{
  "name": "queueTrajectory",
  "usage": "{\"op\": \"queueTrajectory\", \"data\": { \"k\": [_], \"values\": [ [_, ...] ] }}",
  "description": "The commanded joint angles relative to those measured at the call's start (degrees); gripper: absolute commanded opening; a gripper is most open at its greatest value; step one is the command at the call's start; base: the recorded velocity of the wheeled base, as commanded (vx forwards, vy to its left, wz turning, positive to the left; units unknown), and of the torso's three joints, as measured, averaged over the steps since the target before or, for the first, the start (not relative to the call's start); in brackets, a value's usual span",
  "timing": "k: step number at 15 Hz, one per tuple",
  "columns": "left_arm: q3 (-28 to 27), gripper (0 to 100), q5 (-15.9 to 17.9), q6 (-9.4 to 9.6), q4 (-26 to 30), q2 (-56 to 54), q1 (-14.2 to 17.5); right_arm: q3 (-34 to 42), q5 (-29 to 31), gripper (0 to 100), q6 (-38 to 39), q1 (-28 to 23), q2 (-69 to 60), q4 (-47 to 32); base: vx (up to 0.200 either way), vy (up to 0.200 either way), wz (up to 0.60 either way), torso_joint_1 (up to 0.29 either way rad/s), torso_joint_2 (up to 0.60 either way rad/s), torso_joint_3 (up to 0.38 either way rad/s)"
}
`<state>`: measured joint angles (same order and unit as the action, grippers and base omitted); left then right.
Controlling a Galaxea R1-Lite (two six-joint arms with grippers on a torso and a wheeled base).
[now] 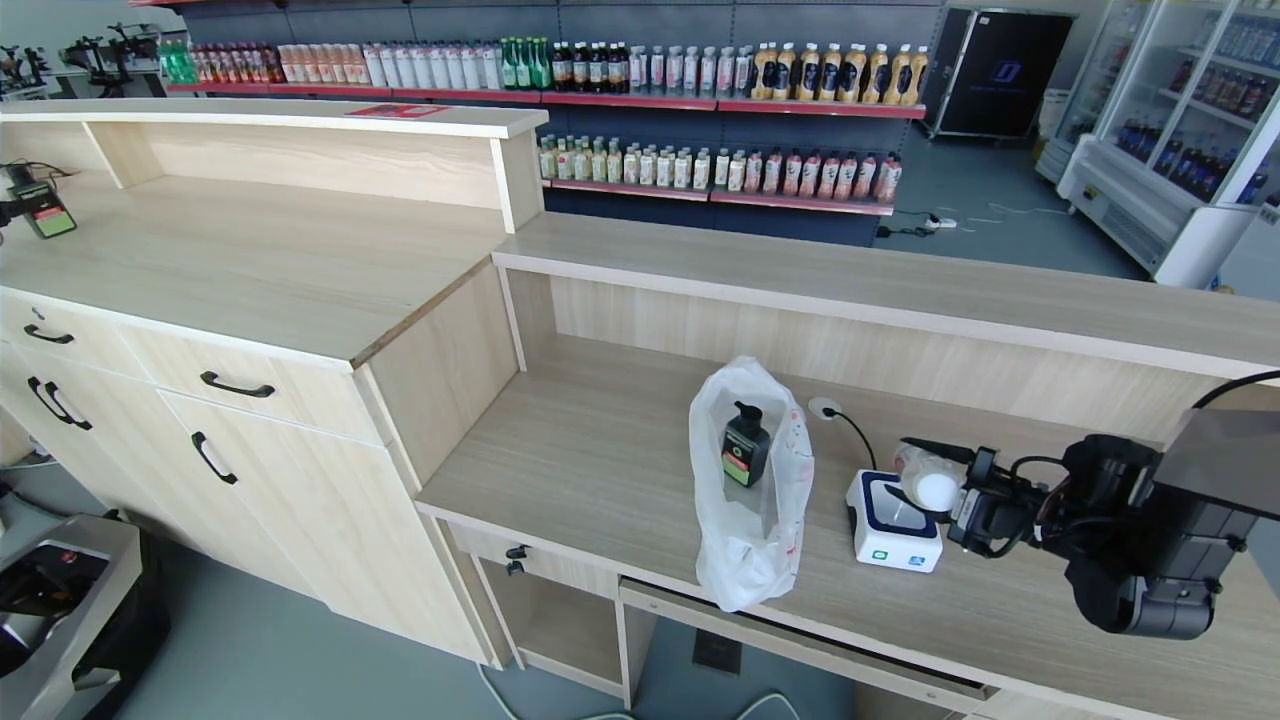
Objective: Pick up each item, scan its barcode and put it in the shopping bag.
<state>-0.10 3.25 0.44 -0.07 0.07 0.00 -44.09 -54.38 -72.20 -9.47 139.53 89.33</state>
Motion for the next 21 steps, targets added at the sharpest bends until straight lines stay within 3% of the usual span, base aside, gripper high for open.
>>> {"op": "queueTrajectory", "data": {
  "k": [1, 21],
  "values": [
    [0.01, 100, 0.00, 0.00, -0.01, 0.01, 0.00, -0.47, -0.02, 0, -0.04, 0.24, 0.39, -0.04, 0.000, 0.000, 0.00, 0.000, 0.00, 0.000],
    [0.01, 100, 0.00, -0.09, -0.01, 0.01, 0.00, -6.71, 0.15, 0, -0.04, 3.06, 4.78, 0.14, 0.000, 0.000, 0.00, 0.000, 0.00, 0.000]
  ]
}}
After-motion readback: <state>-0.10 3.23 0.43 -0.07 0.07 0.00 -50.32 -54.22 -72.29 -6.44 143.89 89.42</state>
